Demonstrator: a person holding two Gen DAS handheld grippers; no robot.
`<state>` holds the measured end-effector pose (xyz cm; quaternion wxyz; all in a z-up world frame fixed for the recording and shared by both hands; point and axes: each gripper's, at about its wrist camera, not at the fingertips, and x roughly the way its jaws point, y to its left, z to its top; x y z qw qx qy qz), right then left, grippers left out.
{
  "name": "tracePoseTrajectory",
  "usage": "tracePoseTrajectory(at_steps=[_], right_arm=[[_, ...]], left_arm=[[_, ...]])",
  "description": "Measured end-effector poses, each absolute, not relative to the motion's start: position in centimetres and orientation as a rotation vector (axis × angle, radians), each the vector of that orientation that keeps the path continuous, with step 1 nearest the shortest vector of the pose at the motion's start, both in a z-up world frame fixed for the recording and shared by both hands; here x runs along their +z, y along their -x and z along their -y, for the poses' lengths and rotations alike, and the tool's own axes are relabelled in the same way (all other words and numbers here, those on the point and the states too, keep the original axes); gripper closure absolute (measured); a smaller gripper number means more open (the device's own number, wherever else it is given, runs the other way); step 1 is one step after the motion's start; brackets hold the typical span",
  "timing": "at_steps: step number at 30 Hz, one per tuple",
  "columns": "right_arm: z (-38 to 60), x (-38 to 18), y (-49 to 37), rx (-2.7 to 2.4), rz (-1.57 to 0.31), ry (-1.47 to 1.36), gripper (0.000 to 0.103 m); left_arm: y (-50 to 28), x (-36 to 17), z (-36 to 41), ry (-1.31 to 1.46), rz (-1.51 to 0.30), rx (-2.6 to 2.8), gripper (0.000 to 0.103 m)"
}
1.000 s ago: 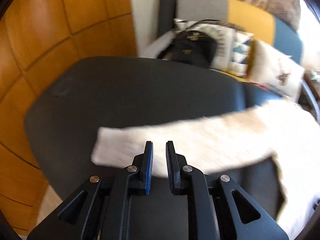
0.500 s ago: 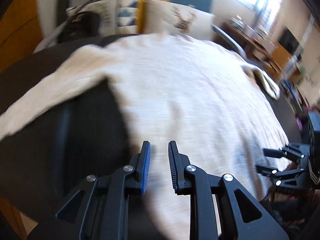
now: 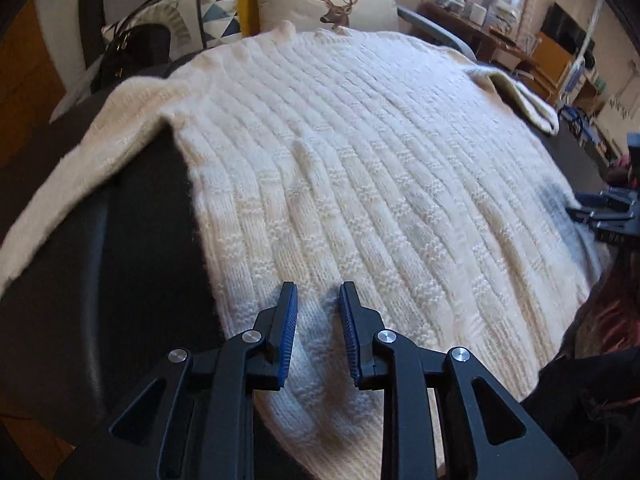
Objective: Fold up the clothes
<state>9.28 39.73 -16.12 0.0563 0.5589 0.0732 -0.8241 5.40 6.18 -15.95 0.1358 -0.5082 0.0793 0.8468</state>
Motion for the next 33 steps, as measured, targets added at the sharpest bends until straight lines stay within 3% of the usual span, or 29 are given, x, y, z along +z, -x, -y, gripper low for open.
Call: tracePoseTrajectory(at_steps=[1,4,9,12,17,21,24,28,33], right_arm=[[-39.9,-15.9,-9.5,-2.484,-0.171,-1.697,0.087],[-39.6,-15.1,-10.8,-2.467,-0.118,-1.643,0.094],[-39.4,-10.3,-13.6,-2.494,-0.017,-1.476,0.094],[-39.5,-10.9,-13.9,-2.510,-0.114,-1.541,0.081],[-40.3,-11.7,-12.5,-2.624,-0.232,-1.568,0.081],[-39.8,-11.2,-10.4,-2.636,-0.185,-1.526,0.079],[-39.0,-12.7,-8.4,-2.614,-0.171,-1.551,0.079],[-38.0,-15.4,-7.2,-2.610,-0.311,-1.652,0.079],[-39.2,-16.0,-8.3,-2.628,-0.182,-1.632,0.079]], left_arm=[[-5.5,-15.8,-6.4,1.468,-0.252,2.455,0.079],[-5.5,-15.7,-6.2,1.454,-0.290,2.491,0.079],[-5.2,-13.2,-2.8,1.408,-0.198,2.546,0.079],[-5.5,-11.4,-0.2,1.364,-0.007,2.575,0.079],[-6.6,-7.7,1.7,1.239,0.174,2.687,0.079],[-6.8,-6.0,2.1,1.168,0.349,2.720,0.078],[-6.5,-5.8,0.1,1.168,0.271,2.764,0.078],[-5.6,-5.9,-2.5,1.198,0.167,2.781,0.077],[-4.5,-6.1,-4.5,1.229,0.093,2.788,0.076]])
